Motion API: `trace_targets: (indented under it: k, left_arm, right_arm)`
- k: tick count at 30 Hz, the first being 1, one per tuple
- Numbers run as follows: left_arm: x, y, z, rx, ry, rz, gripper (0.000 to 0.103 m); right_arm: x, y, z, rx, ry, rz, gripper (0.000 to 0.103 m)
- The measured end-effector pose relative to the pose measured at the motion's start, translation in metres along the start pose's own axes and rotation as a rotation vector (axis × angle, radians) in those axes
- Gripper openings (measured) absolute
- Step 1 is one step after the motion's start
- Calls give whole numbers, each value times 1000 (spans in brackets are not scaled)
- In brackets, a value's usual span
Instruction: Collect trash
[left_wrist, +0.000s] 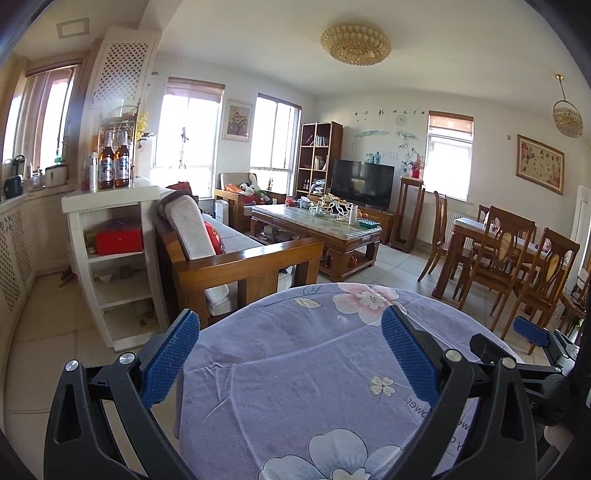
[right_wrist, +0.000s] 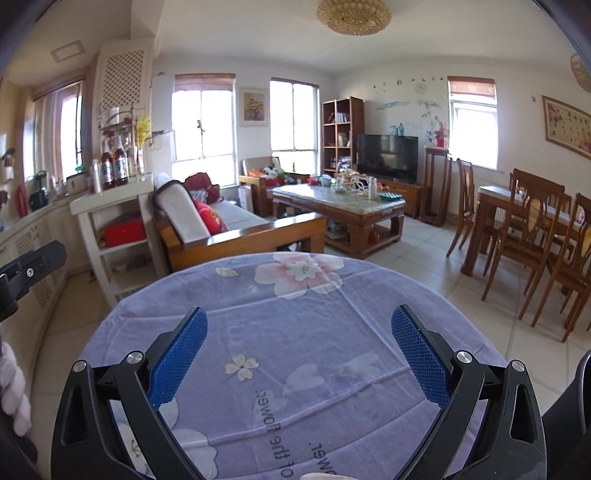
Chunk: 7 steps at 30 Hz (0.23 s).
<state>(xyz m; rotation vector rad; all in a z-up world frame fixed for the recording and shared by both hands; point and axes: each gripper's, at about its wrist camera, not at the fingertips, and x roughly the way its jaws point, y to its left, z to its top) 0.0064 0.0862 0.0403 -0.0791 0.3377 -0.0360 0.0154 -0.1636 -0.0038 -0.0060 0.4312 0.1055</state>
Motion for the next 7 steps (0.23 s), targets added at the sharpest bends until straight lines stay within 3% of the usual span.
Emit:
trace_targets:
  k: [7]
  left_arm:
    - [4, -2, 0, -17, 25, 3, 98]
  right_arm:
    - [0, -4, -6, -5, 15, -2, 98]
